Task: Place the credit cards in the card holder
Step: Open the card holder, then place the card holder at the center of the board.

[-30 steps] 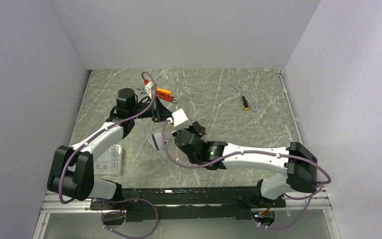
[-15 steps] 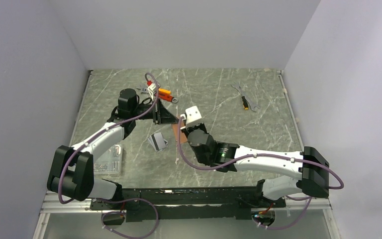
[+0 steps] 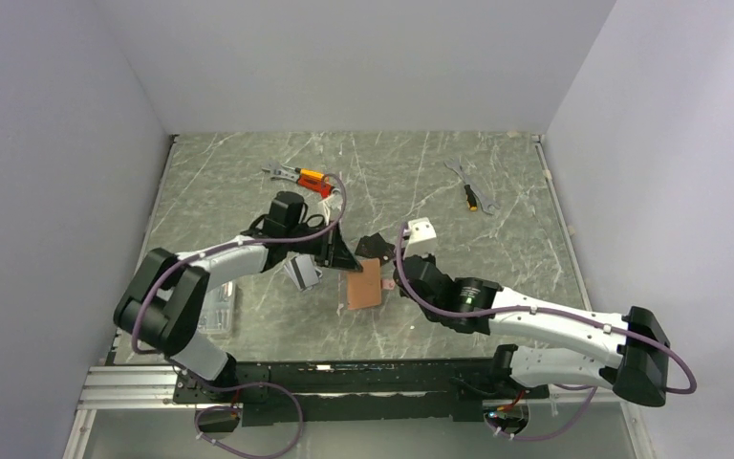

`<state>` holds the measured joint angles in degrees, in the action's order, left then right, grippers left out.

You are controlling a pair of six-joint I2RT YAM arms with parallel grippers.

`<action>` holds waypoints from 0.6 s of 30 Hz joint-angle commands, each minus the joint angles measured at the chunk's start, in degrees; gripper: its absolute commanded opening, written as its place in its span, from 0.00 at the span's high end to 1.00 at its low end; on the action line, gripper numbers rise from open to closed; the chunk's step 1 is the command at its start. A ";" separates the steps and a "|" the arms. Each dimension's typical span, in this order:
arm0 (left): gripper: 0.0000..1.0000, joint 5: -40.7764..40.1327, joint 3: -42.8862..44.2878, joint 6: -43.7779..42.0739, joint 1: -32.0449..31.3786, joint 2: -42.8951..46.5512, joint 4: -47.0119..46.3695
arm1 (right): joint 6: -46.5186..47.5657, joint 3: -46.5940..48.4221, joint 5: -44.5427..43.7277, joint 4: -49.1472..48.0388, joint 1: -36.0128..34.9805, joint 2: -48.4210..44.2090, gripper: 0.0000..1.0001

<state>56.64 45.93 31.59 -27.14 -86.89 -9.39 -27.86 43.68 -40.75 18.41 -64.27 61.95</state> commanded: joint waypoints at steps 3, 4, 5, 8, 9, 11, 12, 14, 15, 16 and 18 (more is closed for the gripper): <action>0.98 -2.62 -2.74 0.71 -2.58 -6.13 -4.83 | -10.10 -2.40 2.91 6.40 0.02 -4.67 0.76; 0.97 -2.80 -2.73 0.31 -2.76 -6.92 -4.85 | -10.22 -2.38 2.88 6.72 0.07 -4.85 0.75; 0.95 -3.17 -2.56 -0.34 -2.97 -7.73 -4.61 | -10.18 -2.23 2.87 6.99 0.13 -4.82 0.75; 0.86 -3.81 -1.96 -2.78 -3.09 -10.24 -2.71 | -10.02 -2.02 3.58 7.11 1.30 -4.88 0.75; 0.77 -3.67 -2.13 -3.27 -3.05 -11.13 -2.66 | -9.46 -2.02 4.41 6.75 2.08 -4.95 0.74; 0.48 -3.10 -2.22 -5.04 -3.07 -11.53 -2.01 | -8.53 -1.86 7.23 5.90 4.52 -4.87 0.74; 0.37 -2.66 -1.69 -6.71 -3.05 -11.54 -0.34 | -7.94 -1.78 8.39 5.43 5.45 -4.84 0.74; 0.24 -1.80 -0.07 -11.27 -2.88 -10.92 4.54 | -6.51 -1.61 11.73 4.08 8.25 -4.75 0.71; 0.20 -1.60 0.76 -13.96 -2.79 -10.17 7.44 | -5.63 -1.46 13.56 3.29 10.40 -4.57 0.70; 0.17 -1.34 1.78 -16.72 -2.43 -9.10 11.23 | -4.88 -1.06 15.24 2.71 11.88 -4.30 0.69; 0.09 -0.89 3.78 -22.14 -1.61 -6.41 17.44 | -3.14 0.37 18.81 1.59 15.02 -3.09 0.67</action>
<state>53.23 44.88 21.45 -29.71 -98.48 -2.68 -34.52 40.97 -29.69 23.88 -53.78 58.08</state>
